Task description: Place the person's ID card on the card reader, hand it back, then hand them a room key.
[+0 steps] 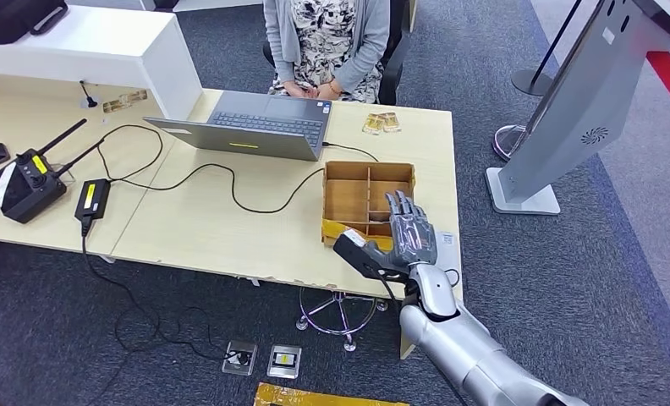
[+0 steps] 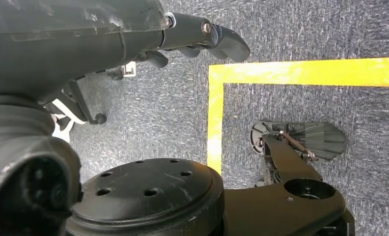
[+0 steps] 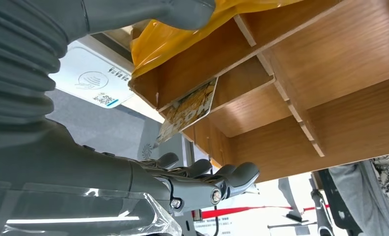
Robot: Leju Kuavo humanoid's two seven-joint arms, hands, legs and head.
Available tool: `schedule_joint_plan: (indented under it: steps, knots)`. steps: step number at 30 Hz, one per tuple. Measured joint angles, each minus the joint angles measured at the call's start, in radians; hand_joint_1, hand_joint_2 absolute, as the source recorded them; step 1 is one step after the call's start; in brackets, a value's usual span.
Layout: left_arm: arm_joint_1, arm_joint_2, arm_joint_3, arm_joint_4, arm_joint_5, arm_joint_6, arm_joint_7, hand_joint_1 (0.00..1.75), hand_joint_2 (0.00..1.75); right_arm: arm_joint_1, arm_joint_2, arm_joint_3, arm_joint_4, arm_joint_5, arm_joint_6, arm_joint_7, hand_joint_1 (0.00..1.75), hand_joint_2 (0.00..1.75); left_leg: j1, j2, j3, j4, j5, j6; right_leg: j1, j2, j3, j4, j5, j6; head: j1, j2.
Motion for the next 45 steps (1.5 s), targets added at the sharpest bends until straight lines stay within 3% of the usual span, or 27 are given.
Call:
schedule_joint_plan:
  steps: [3, 4, 27, 30, 31, 34, 36, 40, 45]
  knots:
    - [0.0, 0.0, 0.0, 0.0, 0.0, 0.003, 0.0, 0.0, 0.0, -0.001, 0.006, 0.0, 0.011, -0.001, -0.001, -0.006, 1.64, 1.75, 0.0, 0.0, 0.0, 0.0, 0.0, 0.0, 0.0, 0.0, 0.0, 0.0, 0.0, 0.0, 0.0, 0.0]
    - [0.0, 0.0, 0.0, 0.0, 0.0, 0.004, 0.0, 0.0, 0.0, -0.002, 0.008, 0.0, 0.014, -0.003, -0.001, -0.009, 1.75, 1.75, 0.0, 0.0, 0.0, 0.0, 0.0, 0.0, 0.0, 0.0, 0.0, 0.0, 0.0, 0.0, 0.0, 0.0]
    - [0.0, 0.001, 0.0, 0.0, 0.002, 0.008, -0.003, 0.0, 0.0, -0.003, 0.019, 0.0, 0.076, -0.039, -0.006, -0.043, 1.74, 1.75, 0.0, 0.0, 0.0, 0.0, 0.0, 0.0, 0.0, 0.0, 0.0, 0.0, 0.0, 0.0, 0.0, 0.0]
    - [0.0, 0.001, 0.0, 0.0, 0.0, 0.007, -0.003, 0.0, 0.0, -0.004, 0.021, 0.0, 0.085, -0.045, -0.015, -0.048, 0.43, 1.75, 0.0, 0.0, 0.0, 0.0, 0.0, 0.0, 0.0, 0.0, 0.0, 0.0, 0.0, 0.0, 0.0, 0.0]
    - [0.0, 0.001, 0.0, 0.0, -0.001, 0.007, -0.003, 0.0, 0.0, -0.005, 0.021, 0.0, 0.088, -0.048, -0.017, -0.05, 0.0, 1.31, 0.0, 0.0, 0.0, 0.0, 0.0, 0.0, 0.0, 0.0, 0.0, 0.0, 0.0, 0.0, 0.0, 0.0]
    - [0.0, 0.001, 0.0, 0.0, -0.004, 0.006, -0.003, 0.0, 0.0, -0.006, 0.021, 0.0, 0.094, -0.056, -0.028, -0.059, 0.0, 0.0, 0.0, 0.0, 0.0, 0.0, 0.0, 0.0, 0.0, 0.0, 0.0, 0.0, 0.0, 0.0, 0.0, 0.0]
    - [0.0, 0.001, 0.0, 0.0, -0.008, 0.006, -0.003, 0.0, 0.0, -0.007, 0.021, 0.0, 0.098, -0.061, -0.037, -0.067, 0.0, 0.0, 0.0, 0.0, 0.0, 0.0, 0.0, 0.0, 0.0, 0.0, 0.0, 0.0, 0.0, 0.0, 0.0, 0.0]
    - [0.0, 0.001, 0.0, 0.0, -0.017, 0.001, -0.003, 0.0, 0.0, -0.008, 0.02, 0.0, 0.104, -0.068, -0.054, -0.079, 0.0, 1.75, 0.0, 0.0, 0.0, 0.0, 0.0, 0.0, 0.0, 0.0, 0.0, 0.0, 0.0, 0.0, 0.0, 0.0]
    - [-0.002, 0.001, -0.001, 0.001, -0.021, -0.008, -0.003, 0.0, 0.0, -0.013, 0.019, 0.0, 0.105, -0.067, -0.064, -0.077, 0.0, 1.75, 0.0, 0.0, 0.0, 0.0, 0.0, 0.0, 0.0, 0.0, 0.0, 0.0, 0.0, 0.0, 0.0, 0.0]
